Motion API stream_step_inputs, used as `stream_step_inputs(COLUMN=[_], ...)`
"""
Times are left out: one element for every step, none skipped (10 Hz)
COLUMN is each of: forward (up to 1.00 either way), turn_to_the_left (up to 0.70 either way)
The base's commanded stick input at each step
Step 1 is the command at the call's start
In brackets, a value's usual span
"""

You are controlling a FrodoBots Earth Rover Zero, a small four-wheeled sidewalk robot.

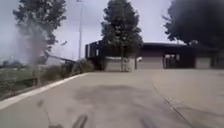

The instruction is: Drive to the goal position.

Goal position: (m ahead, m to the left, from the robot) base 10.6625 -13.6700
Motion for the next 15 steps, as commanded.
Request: stream_step_inputs(forward=[0.7,0.7,0.7,0.7,0.7,0.7,0.7,0.7,0.7,0.7,0.7,0.7,0.7,0.7,0.7], turn_to_the_left=[-0.25,-0.25,-0.25,-0.25,-0.25,-0.25,-0.25,-0.25,-0.25,-0.25,-0.25,-0.25,-0.25,-0.25,-0.25])
